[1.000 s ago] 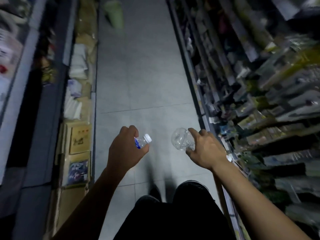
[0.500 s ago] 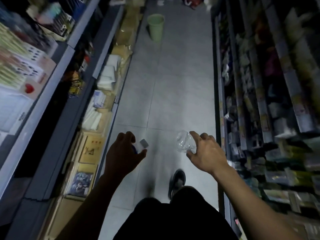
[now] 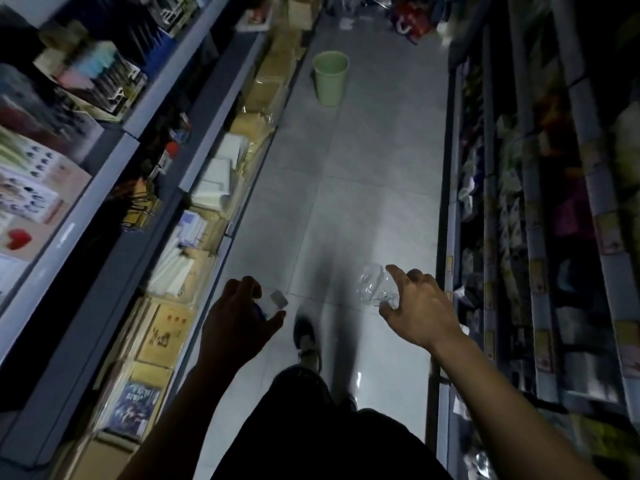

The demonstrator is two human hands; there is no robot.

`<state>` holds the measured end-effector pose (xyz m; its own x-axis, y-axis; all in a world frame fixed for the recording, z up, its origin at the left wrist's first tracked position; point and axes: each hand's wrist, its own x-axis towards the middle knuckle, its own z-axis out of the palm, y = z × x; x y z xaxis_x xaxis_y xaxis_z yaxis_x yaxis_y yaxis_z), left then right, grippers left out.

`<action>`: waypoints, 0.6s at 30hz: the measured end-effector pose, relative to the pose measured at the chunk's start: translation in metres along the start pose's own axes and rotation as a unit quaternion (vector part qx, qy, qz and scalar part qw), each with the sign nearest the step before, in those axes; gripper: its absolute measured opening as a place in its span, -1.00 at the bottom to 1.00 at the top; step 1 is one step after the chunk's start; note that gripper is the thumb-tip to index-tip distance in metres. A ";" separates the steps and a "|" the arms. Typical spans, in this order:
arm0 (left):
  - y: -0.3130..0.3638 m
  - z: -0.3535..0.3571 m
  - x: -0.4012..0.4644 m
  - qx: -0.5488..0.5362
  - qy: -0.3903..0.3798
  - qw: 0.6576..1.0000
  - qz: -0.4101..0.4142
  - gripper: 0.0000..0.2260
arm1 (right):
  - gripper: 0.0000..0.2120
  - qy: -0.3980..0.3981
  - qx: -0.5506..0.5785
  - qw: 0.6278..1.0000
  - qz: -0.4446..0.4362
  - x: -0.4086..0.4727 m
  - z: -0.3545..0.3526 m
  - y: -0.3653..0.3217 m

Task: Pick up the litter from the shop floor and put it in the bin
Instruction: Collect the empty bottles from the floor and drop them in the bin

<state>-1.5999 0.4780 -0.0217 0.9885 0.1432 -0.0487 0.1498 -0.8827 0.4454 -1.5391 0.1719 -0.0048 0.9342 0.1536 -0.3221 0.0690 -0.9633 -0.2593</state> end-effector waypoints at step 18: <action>0.052 -0.014 0.377 -0.008 -0.031 0.992 0.121 -0.51 | -0.32 0.030 0.054 0.992 0.112 0.229 -0.094 0.003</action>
<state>-1.2201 0.4926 -0.0043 0.9950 -0.0999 0.0076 -0.0920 -0.8810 0.4641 -1.2916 0.1836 0.0064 0.9411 -0.0785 -0.3290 -0.1778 -0.9423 -0.2836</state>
